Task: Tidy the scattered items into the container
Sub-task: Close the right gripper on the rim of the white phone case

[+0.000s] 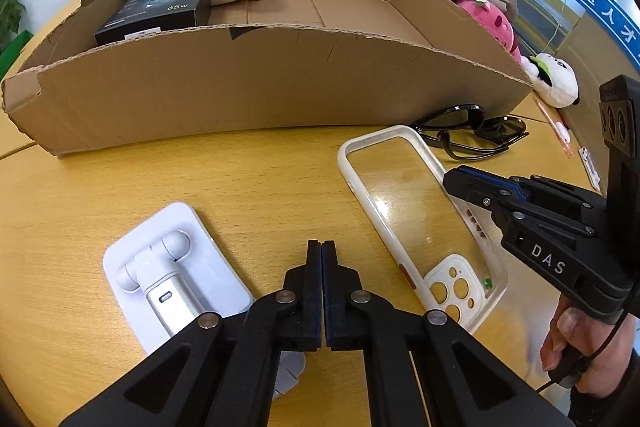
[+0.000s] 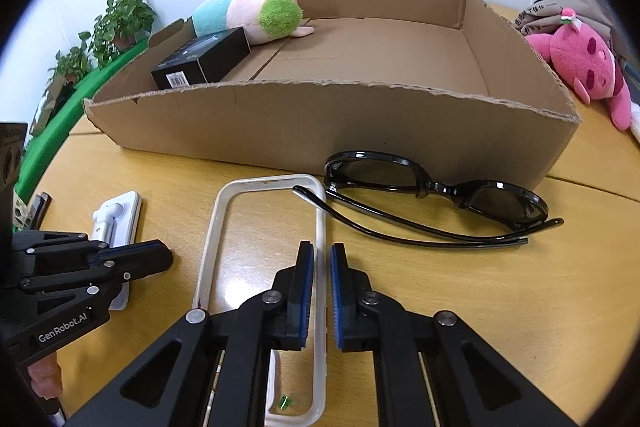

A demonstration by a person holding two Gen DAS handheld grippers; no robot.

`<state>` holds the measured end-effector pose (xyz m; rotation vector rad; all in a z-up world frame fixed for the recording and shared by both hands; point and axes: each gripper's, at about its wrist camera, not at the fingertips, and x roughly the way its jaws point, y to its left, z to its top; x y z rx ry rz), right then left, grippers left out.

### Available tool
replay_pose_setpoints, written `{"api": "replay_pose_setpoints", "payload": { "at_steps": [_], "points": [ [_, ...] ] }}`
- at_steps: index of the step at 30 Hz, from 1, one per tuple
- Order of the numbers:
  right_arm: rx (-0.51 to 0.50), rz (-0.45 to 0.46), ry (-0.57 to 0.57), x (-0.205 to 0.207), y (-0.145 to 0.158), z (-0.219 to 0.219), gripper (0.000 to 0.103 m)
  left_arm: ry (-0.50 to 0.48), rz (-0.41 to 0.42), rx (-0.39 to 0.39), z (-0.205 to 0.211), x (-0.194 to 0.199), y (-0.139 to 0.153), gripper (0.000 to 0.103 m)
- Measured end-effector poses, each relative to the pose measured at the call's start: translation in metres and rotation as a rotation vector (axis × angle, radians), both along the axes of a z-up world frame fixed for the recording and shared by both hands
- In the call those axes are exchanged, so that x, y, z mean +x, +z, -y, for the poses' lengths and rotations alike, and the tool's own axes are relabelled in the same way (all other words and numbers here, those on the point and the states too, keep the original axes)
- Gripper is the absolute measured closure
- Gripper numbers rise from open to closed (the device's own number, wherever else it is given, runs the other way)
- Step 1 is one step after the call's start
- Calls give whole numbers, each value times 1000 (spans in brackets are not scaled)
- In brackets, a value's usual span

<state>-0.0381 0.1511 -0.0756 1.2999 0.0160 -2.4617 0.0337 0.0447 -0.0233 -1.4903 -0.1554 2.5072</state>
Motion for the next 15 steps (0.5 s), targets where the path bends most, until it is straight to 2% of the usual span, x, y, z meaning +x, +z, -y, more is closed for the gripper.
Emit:
{"api": "replay_pose_setpoints", "payload": {
  "at_steps": [3, 5, 6, 7, 9, 11, 12, 13, 14, 15],
  "points": [
    [-11, 7, 1, -1, 0, -1, 95, 2, 14, 18, 1, 1, -1, 102],
    [-10, 17, 10, -1, -2, 0, 95, 7, 22, 63, 0, 1, -1, 100],
    [-9, 22, 18, -1, -3, 1, 90, 5, 24, 80, -2, -1, 0, 89],
    [-8, 26, 24, 0, -4, 1, 84, 0, 22, 96, -5, 0, 1, 67],
    [0, 17, 28, 2, -3, 2, 61, 1, 14, 105, -12, -2, 5, 34],
    [1, 15, 31, 3, -3, 1, 60, -13, 11, 110, -23, -7, 6, 32],
    [5, 14, 23, 3, -3, -2, 65, -21, 19, 114, -27, -10, 4, 38],
    [0, 15, 19, 4, -3, -5, 66, -23, 43, 119, -32, -14, 0, 52],
    [-1, 14, 17, 5, -3, -8, 69, -13, 27, 105, -34, -16, 1, 58],
    [4, 10, 14, 7, -4, -10, 75, -3, 31, 89, -35, -18, -1, 76]
  ]
}}
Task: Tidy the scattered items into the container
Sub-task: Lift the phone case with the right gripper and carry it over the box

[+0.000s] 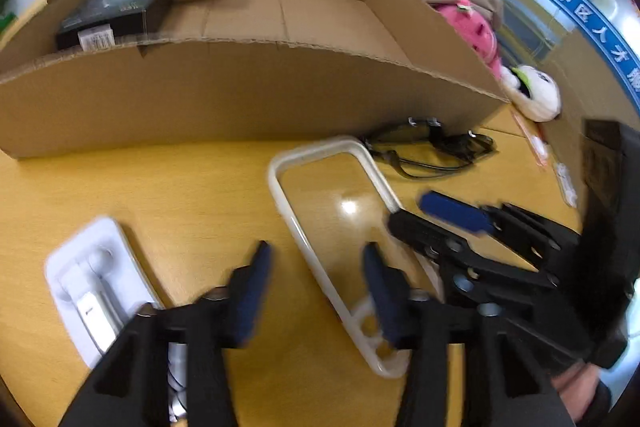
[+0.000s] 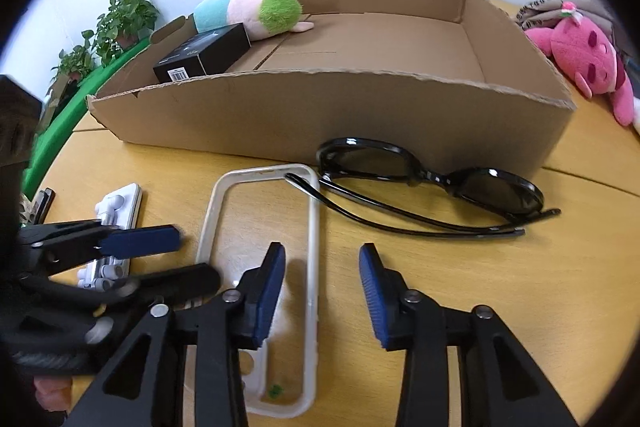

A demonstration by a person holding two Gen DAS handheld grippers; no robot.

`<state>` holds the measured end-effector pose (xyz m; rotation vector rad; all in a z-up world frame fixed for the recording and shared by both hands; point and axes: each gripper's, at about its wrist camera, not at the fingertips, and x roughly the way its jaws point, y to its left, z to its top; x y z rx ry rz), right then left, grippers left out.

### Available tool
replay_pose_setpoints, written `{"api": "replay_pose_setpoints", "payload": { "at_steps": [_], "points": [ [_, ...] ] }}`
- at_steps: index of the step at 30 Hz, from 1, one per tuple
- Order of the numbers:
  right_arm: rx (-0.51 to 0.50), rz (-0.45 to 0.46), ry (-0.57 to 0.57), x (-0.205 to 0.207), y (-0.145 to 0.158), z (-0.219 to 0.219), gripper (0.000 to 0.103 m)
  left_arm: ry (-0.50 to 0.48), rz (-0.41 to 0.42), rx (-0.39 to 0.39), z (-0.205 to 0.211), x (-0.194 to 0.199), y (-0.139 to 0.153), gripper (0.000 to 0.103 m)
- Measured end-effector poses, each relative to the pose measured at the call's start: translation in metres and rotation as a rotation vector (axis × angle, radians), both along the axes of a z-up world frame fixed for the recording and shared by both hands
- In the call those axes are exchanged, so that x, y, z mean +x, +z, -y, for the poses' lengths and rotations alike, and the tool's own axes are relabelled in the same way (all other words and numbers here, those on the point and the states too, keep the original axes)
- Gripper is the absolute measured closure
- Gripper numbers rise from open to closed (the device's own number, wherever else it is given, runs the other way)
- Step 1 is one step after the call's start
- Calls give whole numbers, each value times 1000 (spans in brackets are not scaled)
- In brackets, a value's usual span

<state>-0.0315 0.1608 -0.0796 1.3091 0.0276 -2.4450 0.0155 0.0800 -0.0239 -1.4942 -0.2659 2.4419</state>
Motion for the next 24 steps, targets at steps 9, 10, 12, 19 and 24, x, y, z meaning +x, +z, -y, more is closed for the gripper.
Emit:
{"api": "replay_pose_setpoints", "payload": {
  "at_steps": [9, 10, 12, 19, 24],
  "points": [
    [-29, -10, 24, 15, 0, 0, 96, 36, -10, -19, -4, -4, -1, 95],
    [-37, -15, 23, 17, 1, -1, 97, 29, -17, -12, -2, -3, 2, 96],
    [-61, -30, 18, 22, 9, -3, 97, 24, -39, -6, 1, 3, 10, 96],
    [-118, -176, 23, 33, 78, 5, 96, 31, -209, -7, 15, 18, 80, 96],
    [-120, -293, 47, 9, 140, 18, 96, 31, -343, -9, 30, 2, 144, 96]
  ]
}}
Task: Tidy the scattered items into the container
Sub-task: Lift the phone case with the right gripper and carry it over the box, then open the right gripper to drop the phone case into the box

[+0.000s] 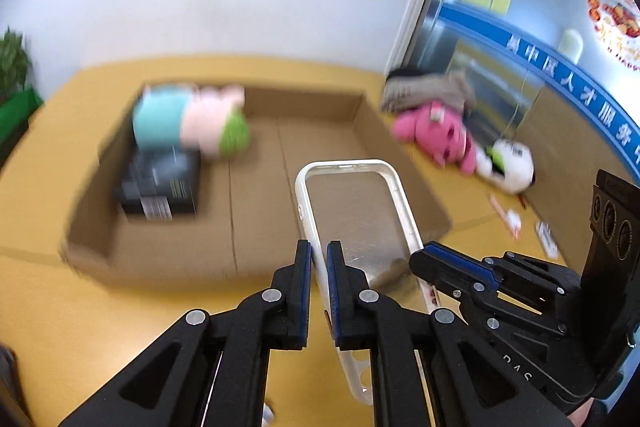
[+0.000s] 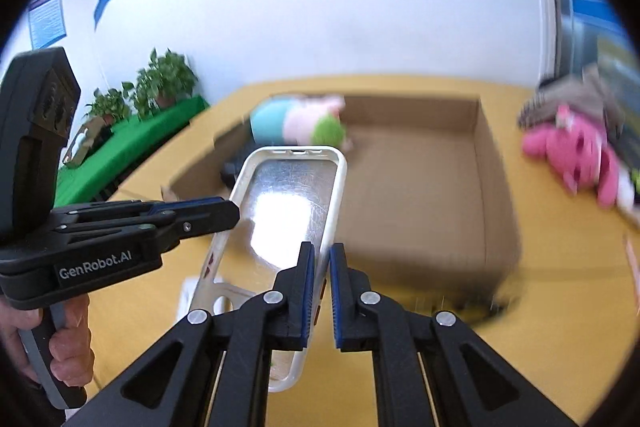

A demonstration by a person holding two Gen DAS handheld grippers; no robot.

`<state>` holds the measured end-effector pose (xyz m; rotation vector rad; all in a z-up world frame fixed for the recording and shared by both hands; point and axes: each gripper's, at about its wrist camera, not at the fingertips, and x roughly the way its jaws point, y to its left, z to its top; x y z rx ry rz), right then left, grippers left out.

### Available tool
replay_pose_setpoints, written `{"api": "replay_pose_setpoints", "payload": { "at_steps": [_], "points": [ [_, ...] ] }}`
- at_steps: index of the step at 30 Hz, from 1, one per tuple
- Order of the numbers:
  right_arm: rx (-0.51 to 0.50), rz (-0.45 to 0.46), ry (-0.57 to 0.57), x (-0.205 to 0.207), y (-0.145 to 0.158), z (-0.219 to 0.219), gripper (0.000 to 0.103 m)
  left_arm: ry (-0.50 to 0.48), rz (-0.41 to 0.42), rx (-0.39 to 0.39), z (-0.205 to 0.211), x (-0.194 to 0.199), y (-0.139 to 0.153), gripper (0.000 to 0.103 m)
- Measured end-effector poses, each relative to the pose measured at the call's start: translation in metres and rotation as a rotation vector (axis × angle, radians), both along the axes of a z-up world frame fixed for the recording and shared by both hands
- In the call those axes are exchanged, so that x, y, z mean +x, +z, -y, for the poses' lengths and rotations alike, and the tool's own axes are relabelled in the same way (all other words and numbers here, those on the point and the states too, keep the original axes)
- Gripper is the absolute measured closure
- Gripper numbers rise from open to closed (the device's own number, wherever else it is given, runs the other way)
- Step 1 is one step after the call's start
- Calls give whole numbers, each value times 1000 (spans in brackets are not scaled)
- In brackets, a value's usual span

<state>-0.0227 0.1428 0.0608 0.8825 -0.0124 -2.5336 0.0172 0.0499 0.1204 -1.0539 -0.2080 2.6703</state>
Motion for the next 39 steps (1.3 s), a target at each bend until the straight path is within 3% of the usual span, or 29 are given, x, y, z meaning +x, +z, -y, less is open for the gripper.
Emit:
{"api": "replay_pose_setpoints", "payload": {
  "at_steps": [3, 7, 12, 24, 31, 39],
  "points": [
    [-14, -58, -5, -25, 37, 3, 96, -17, -60, -11, 6, -26, 39, 96],
    [-63, -59, -13, -73, 69, -2, 96, -38, -100, -32, 12, -71, 76, 96],
    [-63, -39, -44, -129, 80, -3, 96, -56, -86, -57, 12, -130, 86, 96],
    [-85, 101, -103, -251, 32, -11, 96, -76, 73, -38, 8, -257, 30, 98],
    [-96, 239, -133, -302, -35, -15, 96, -79, 186, -53, 1, -312, -24, 99],
    [-99, 406, -153, -327, -103, -18, 96, -65, 329, -127, -18, -341, -90, 100]
  ]
}}
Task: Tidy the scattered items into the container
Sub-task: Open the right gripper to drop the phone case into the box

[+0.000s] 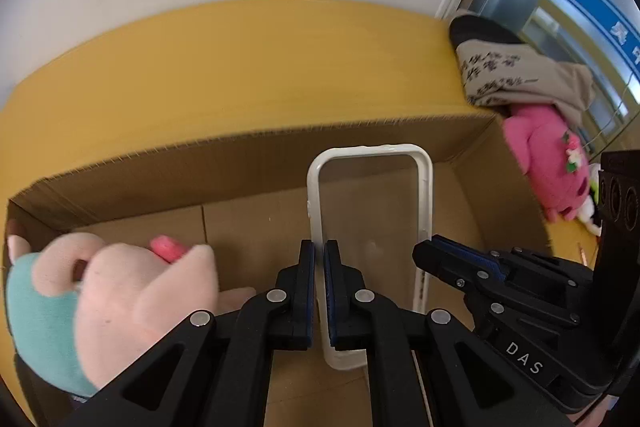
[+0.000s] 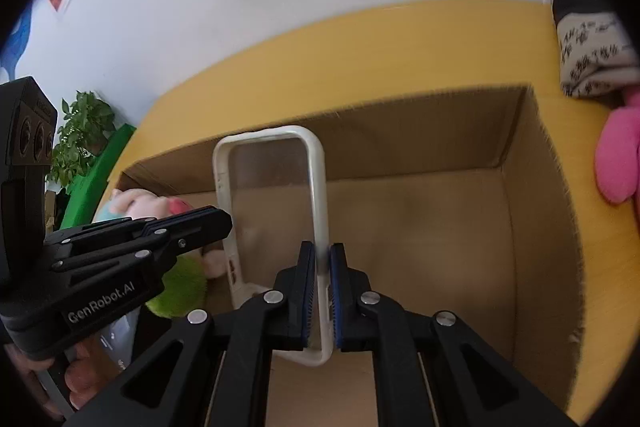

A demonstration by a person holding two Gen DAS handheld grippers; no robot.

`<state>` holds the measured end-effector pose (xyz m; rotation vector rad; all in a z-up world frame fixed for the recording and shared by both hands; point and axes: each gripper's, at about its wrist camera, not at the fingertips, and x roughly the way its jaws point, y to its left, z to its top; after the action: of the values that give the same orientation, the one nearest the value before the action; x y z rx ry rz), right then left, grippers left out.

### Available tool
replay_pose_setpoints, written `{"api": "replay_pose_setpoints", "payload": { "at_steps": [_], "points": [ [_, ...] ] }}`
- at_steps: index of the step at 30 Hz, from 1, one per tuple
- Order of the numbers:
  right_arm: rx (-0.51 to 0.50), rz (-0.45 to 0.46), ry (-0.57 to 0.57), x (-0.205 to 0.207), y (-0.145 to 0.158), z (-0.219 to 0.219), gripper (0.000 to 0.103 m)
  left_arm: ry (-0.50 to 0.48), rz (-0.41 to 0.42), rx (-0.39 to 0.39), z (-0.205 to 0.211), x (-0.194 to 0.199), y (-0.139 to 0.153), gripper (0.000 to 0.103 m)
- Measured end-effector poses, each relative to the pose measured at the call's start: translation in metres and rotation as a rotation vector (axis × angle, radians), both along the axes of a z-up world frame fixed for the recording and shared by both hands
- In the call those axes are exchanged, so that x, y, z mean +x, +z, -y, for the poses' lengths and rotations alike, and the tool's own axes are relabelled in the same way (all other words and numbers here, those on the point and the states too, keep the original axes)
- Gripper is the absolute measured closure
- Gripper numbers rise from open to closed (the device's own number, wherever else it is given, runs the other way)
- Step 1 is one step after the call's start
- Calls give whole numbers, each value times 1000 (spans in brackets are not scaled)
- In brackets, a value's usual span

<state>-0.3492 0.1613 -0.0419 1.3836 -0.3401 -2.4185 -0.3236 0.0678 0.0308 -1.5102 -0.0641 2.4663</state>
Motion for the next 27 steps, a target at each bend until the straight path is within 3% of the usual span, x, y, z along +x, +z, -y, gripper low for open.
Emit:
{"api": "replay_pose_setpoints", "payload": {
  "at_steps": [5, 10, 11, 12, 13, 14, 16, 19, 21, 23, 27],
  "points": [
    [-1, 56, 0, -8, -23, 3, 96, 6, 48, -51, -6, -5, -27, 102],
    [-4, 73, 5, -8, -29, 9, 92, 28, 45, -32, 0, -7, -26, 102],
    [-11, 58, 0, -5, -24, 8, 89, 39, 34, -27, 2, -5, -21, 102],
    [-12, 45, -2, -3, -18, 6, 75, 47, 15, -26, 5, -2, -15, 99],
    [5, 16, -11, 5, -6, 4, 65, 51, -12, -24, 9, 3, -6, 94],
    [11, -5, -13, 8, 1, 2, 46, 55, -50, -18, 14, 11, 8, 89],
    [40, -79, -8, 31, 27, -1, 35, 75, -157, 2, 27, 37, 40, 49],
    [128, -191, 15, 77, 59, 2, 24, 116, -369, -15, 47, 94, 89, 14],
    [180, -267, 33, 115, 75, 7, 24, 150, -518, -65, 57, 142, 115, 2],
    [196, -331, 30, 157, 88, 10, 23, 198, -655, -131, 68, 199, 133, 0],
    [234, -384, 12, 206, 95, 19, 22, 235, -671, -132, 81, 269, 136, 0]
  ]
}}
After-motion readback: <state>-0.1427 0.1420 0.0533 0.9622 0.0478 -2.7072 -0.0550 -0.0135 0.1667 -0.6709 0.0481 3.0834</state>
